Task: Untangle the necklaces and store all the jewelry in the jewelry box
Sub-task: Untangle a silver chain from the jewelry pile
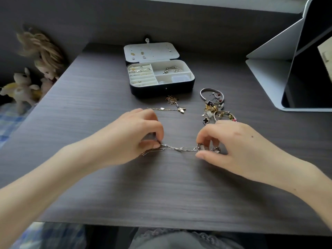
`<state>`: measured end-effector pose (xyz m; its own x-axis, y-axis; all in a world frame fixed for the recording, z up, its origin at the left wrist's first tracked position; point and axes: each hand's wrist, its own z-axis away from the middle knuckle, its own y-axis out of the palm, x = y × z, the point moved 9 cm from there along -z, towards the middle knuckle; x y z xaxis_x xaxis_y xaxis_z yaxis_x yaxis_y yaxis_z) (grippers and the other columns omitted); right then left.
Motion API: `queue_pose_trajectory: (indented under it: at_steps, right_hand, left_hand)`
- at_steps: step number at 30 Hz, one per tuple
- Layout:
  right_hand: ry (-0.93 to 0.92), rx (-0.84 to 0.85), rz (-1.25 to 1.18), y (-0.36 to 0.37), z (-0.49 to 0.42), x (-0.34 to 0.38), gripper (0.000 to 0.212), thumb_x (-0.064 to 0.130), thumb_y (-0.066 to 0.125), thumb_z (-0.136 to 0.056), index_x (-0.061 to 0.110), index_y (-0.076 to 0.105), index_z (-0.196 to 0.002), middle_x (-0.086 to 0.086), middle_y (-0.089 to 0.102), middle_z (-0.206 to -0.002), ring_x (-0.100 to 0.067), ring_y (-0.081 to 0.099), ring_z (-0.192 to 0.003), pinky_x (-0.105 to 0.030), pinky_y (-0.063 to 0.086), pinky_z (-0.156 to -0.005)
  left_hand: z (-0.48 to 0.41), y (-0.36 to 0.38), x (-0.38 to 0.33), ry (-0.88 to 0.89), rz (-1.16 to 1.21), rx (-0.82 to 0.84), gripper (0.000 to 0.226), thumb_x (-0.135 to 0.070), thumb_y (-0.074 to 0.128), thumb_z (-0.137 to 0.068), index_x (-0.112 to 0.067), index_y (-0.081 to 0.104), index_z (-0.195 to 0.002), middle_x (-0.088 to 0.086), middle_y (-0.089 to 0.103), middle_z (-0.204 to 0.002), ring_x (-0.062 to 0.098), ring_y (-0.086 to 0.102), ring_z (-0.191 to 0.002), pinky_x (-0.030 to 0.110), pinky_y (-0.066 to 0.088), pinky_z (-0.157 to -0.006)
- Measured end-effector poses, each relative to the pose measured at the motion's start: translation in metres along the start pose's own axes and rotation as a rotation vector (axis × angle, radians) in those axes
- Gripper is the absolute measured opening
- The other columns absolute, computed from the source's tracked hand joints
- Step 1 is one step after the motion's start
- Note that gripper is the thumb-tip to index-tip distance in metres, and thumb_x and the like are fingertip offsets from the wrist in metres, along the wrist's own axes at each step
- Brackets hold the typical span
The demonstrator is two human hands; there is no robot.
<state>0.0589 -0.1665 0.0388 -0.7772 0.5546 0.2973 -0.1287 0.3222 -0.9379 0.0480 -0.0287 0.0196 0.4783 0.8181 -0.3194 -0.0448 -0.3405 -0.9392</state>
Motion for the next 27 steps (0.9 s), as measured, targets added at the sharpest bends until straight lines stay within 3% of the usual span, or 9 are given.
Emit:
queue_pose_trajectory:
  at_steps: [2,5,9,11,13,16,18,22,27]
  right_hand:
    - [0.052,0.034,-0.075,-0.002,0.000,-0.006,0.019,0.045,0.058,-0.078,0.027,0.058,-0.086,0.026,0.048,-0.071,0.001,0.047,-0.077,-0.005,0.034,-0.073]
    - [0.077,0.033,-0.142,-0.005,-0.001,-0.010,0.014,0.043,0.058,-0.078,0.032,0.056,-0.086,0.023,0.053,-0.075,0.000,0.049,-0.081,-0.006,0.034,-0.072]
    - [0.135,0.007,-0.313,-0.007,-0.001,-0.019,0.012,0.042,0.060,-0.077,0.033,0.059,-0.085,0.017,0.059,-0.077,-0.006,0.053,-0.080,-0.009,0.036,-0.068]
    - [0.154,-0.006,-0.396,-0.007,-0.001,-0.023,0.011,0.039,0.060,-0.078,0.033,0.061,-0.086,0.019,0.060,-0.080,-0.003,0.053,-0.076,-0.010,0.037,-0.066]
    - [0.160,-0.022,-0.453,-0.007,0.000,-0.025,0.011,0.036,0.060,-0.079,0.030,0.063,-0.087,0.018,0.059,-0.080,-0.002,0.052,-0.073,-0.012,0.039,-0.065]
    - [0.175,-0.049,-0.524,-0.004,0.000,-0.030,0.011,0.033,0.061,-0.079,0.029,0.065,-0.089,0.012,0.061,-0.082,-0.008,0.054,-0.071,-0.022,0.046,-0.067]
    - [0.168,-0.054,-0.550,-0.002,0.000,-0.030,0.012,0.031,0.063,-0.079,0.028,0.067,-0.089,0.011,0.061,-0.081,-0.011,0.055,-0.071,-0.028,0.047,-0.069]
    - [0.108,-0.062,-0.574,-0.003,0.001,-0.025,0.016,0.021,0.067,-0.076,0.024,0.069,-0.091,0.013,0.057,-0.079,-0.009,0.054,-0.071,-0.023,0.046,-0.068]
    - [-0.009,-0.132,-0.451,-0.006,-0.006,-0.006,0.020,0.011,0.068,-0.075,0.013,0.069,-0.095,0.009,0.061,-0.082,-0.009,0.056,-0.071,-0.027,0.047,-0.065]
  left_hand:
    - [-0.003,0.002,0.001,0.036,0.019,0.011,0.013,-0.031,0.056,-0.081,-0.021,0.063,-0.078,-0.011,0.045,-0.082,0.018,0.047,-0.075,0.021,0.036,-0.067]
    - [-0.004,0.006,0.002,0.080,-0.011,0.018,0.026,-0.040,0.044,-0.085,-0.021,0.061,-0.078,-0.012,0.043,-0.081,0.015,0.043,-0.074,0.027,0.040,-0.070]
    - [-0.010,0.006,0.013,-0.109,0.207,0.115,0.019,-0.027,0.051,-0.095,-0.030,0.049,-0.077,-0.011,0.051,-0.082,0.004,0.048,-0.078,0.011,0.037,-0.071]
    - [-0.013,-0.001,0.018,-0.197,0.316,0.138,0.012,-0.021,0.054,-0.093,-0.024,0.054,-0.082,-0.007,0.062,-0.084,0.006,0.057,-0.080,0.016,0.044,-0.069]
    - [-0.018,-0.010,0.015,-0.211,0.390,0.147,0.011,-0.019,0.053,-0.093,-0.021,0.053,-0.083,-0.008,0.068,-0.081,0.020,0.060,-0.080,0.037,0.047,-0.074]
    - [-0.029,-0.021,0.005,-0.181,0.388,0.180,0.016,-0.019,0.051,-0.094,-0.023,0.049,-0.078,-0.005,0.063,-0.071,0.023,0.056,-0.071,0.042,0.046,-0.069]
    - [-0.039,-0.022,0.001,-0.175,0.376,0.216,0.017,-0.020,0.051,-0.093,-0.025,0.048,-0.077,-0.001,0.060,-0.068,0.023,0.058,-0.068,0.038,0.048,-0.067]
    - [-0.061,-0.016,-0.003,-0.189,0.349,0.293,0.015,-0.025,0.050,-0.089,-0.029,0.050,-0.074,-0.010,0.054,-0.058,0.012,0.051,-0.053,0.034,0.047,-0.058]
    - [-0.088,-0.010,-0.013,-0.139,0.254,0.334,0.014,-0.016,0.056,-0.091,-0.024,0.055,-0.079,-0.009,0.059,-0.062,0.001,0.048,-0.051,0.018,0.041,-0.054]
